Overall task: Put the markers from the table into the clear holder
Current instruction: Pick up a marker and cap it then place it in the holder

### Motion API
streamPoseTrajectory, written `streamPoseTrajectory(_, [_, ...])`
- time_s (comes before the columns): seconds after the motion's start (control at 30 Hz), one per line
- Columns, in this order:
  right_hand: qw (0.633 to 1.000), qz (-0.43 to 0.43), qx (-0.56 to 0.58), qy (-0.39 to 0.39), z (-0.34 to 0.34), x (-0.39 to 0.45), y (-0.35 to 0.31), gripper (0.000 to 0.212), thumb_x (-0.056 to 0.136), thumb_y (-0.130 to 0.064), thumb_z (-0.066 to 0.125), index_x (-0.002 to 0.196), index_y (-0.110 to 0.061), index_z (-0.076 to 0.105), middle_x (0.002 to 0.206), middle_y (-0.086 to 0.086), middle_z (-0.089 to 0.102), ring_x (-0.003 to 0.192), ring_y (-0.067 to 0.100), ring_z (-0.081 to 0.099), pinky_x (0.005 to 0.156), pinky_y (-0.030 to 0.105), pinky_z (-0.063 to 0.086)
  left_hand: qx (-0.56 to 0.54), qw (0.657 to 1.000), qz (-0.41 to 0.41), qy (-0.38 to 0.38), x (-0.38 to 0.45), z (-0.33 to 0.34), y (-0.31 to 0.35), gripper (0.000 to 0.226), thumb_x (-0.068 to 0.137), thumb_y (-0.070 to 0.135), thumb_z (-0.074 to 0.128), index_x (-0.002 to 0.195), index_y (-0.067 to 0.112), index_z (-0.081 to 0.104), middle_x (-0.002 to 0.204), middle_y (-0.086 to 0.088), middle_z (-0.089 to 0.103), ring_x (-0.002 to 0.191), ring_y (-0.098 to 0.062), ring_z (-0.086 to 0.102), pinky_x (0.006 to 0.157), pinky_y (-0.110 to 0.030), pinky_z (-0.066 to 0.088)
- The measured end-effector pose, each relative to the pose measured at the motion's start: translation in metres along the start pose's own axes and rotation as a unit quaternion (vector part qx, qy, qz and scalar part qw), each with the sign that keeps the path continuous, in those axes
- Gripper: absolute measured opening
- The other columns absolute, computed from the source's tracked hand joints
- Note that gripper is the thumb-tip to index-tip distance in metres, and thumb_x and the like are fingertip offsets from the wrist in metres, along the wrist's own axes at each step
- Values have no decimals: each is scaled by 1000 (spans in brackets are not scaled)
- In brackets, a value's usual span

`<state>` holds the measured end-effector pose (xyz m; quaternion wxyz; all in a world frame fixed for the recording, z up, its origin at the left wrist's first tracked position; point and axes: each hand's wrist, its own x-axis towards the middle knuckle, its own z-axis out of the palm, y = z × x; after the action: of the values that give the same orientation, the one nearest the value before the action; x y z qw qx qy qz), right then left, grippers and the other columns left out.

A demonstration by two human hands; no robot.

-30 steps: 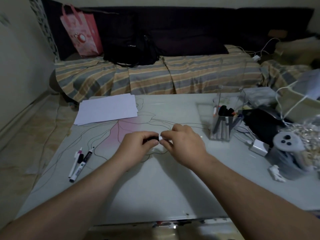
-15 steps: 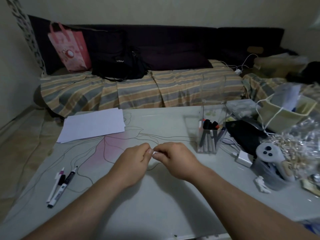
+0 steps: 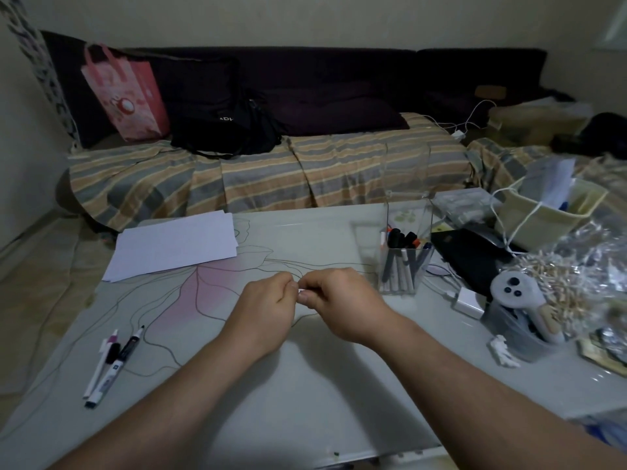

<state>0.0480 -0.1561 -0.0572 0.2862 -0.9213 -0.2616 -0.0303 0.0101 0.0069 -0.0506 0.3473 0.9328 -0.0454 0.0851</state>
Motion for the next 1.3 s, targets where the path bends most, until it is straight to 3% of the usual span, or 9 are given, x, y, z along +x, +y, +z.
streamPoseTrajectory(0.2, [998, 14, -8, -55, -1, -3, 12, 20, 99, -42, 57, 119, -38, 58, 90, -12, 64, 95, 21, 60, 84, 43, 53, -47, 998, -45, -24, 0, 19, -1, 24, 103, 27, 44, 83, 14, 50, 77, -5, 62, 77, -27, 55, 66, -37, 40])
streamPoseTrajectory(0.37, [979, 59, -88, -177, -12, -8, 26, 51, 100, -21, 50, 140, -51, 40, 102, -6, 68, 102, 28, 60, 82, 40, 49, -128, 984, -108, -59, 2, 43, 0, 19, 96, 35, 57, 105, 24, 45, 82, -7, 67, 75, -23, 62, 69, -37, 47])
streamPoseTrajectory(0.43, [987, 99, -67, -103, -35, 0, 41, 54, 99, -13, 49, 143, -43, 44, 108, 1, 66, 106, 31, 64, 80, 35, 48, -142, 982, -102, -66, 4, 46, 0, 27, 97, 37, 57, 118, 31, 43, 87, -11, 71, 81, -25, 67, 80, -40, 52])
streamPoseTrajectory(0.5, [984, 156, -14, 87, -66, 7, 56, 45, 101, -15, 48, 141, -34, 41, 108, 7, 68, 99, 33, 67, 77, 38, 50, -143, 982, -93, -77, 5, 48, 0, 29, 98, 35, 57, 124, 34, 43, 88, -6, 70, 85, -22, 67, 82, -36, 51])
streamPoseTrajectory(0.6, [901, 196, 106, 372, -110, 3, 74, 49, 103, -19, 50, 143, -40, 31, 110, -1, 63, 84, 22, 68, 68, 36, 52, -108, 984, -63, -123, 0, 52, -1, 33, 97, 32, 57, 127, 36, 45, 82, 13, 66, 83, -9, 62, 78, -27, 48])
streamPoseTrajectory(0.67, [877, 186, 74, 437, -120, -3, 85, 48, 104, -20, 50, 144, -38, 30, 111, -6, 60, 80, 19, 67, 69, 33, 48, -71, 984, -31, -160, -4, 57, -2, 30, 95, 32, 57, 124, 39, 48, 84, 15, 65, 75, -4, 58, 76, -26, 48])
streamPoseTrajectory(1.03, [956, 130, -138, 225, -82, -5, 136, 19, 100, -17, 57, 117, -23, 62, 95, 4, 65, 102, 37, 54, 76, 43, 42, 0, 972, 87, -217, -8, 87, 9, 20, 94, 33, 54, 109, 41, 65, 93, 14, 60, 83, -1, 57, 77, -17, 44])
streamPoseTrajectory(1.13, [943, 191, -199, 188, -78, -11, 144, 27, 105, -22, 49, 123, -31, 67, 121, -1, 63, 109, 33, 40, 77, 39, 27, 6, 972, 100, -214, -8, 87, 10, 22, 95, 30, 53, 109, 40, 67, 95, 16, 59, 85, -1, 56, 78, -17, 43])
streamPoseTrajectory(1.3, [942, 204, -218, 154, -74, -19, 141, 43, 97, -11, 55, 133, -35, 60, 146, 1, 41, 118, 34, 32, 86, 42, 34, 6, 973, 110, -205, -8, 72, 11, 22, 96, 27, 54, 107, 39, 68, 100, 15, 62, 92, 1, 57, 86, -21, 47])
